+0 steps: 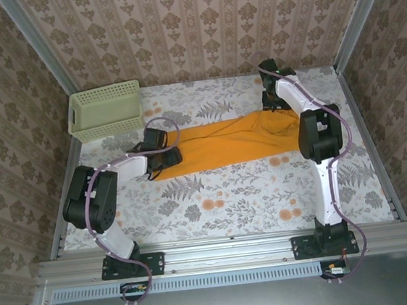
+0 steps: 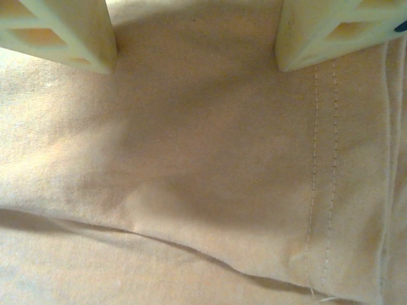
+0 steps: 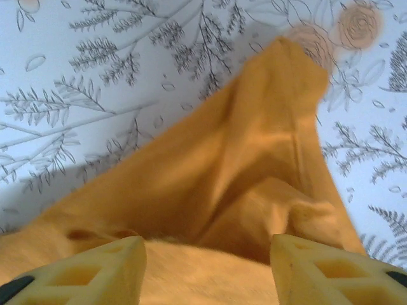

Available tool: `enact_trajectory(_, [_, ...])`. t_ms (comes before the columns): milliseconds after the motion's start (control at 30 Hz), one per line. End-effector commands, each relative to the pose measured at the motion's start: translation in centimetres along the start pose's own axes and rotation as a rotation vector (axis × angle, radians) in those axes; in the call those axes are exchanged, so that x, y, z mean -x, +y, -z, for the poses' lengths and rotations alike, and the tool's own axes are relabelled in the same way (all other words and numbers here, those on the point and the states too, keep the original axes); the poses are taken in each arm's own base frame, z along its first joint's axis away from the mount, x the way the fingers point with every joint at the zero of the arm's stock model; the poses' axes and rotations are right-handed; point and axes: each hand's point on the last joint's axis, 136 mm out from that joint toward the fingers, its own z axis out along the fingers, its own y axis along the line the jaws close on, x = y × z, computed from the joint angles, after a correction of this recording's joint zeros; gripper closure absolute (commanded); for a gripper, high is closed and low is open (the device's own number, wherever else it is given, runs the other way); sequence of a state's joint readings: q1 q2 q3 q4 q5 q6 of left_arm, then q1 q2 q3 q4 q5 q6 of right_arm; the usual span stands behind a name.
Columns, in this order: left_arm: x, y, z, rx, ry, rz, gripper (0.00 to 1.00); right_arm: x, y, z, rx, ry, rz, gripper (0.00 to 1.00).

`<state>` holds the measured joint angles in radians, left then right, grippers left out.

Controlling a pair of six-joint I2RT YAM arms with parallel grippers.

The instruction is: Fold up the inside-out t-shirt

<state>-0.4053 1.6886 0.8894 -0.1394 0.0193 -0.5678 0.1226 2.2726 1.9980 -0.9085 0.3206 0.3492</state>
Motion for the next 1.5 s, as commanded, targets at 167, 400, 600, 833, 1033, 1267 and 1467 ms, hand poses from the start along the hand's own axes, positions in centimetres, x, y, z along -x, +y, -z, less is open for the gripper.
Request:
enact_trajectory(167, [2.3,-1.4,1.6,-0.012,0.005,-0.048,0.31,-5.3,2.1,5.7,0.212,-0.041,-0.048,0.38])
enact_trajectory(400, [1.5,1.1,-1.6,0.028,0.081,0.021,0.32,-9.3,-0.8,-0.9,0.084,0.15,-0.144,0.41])
enact_trajectory(600, [-0.8,4.0,-2.3,0.065,0.119,0.1,0.31,-12.5,-6.3,-2.7,0.002,0.206,-0.278,0.39])
enact_trajectory(833, [-1.0,3.6,-1.5,0.049,0.108,0.096,0.3,-12.7,-8.5,-1.7,0.007,0.163,-0.315,0.3])
enact_trajectory(1033, [1.3,1.0,2.7,0.004,0.023,0.022,0.23,-9.5,-9.9,2.2,-0.011,0.043,-0.246,0.09])
enact_trajectory(1267, [2.3,0.5,3.0,-0.006,0.013,0.017,0.21,-7.8,-7.8,0.8,0.067,0.057,-0.18,0.0])
enact_trajectory(1467, [1.8,1.2,1.6,0.013,0.038,0.035,0.21,-7.6,-7.4,-2.5,0.028,0.151,-0.18,0.0])
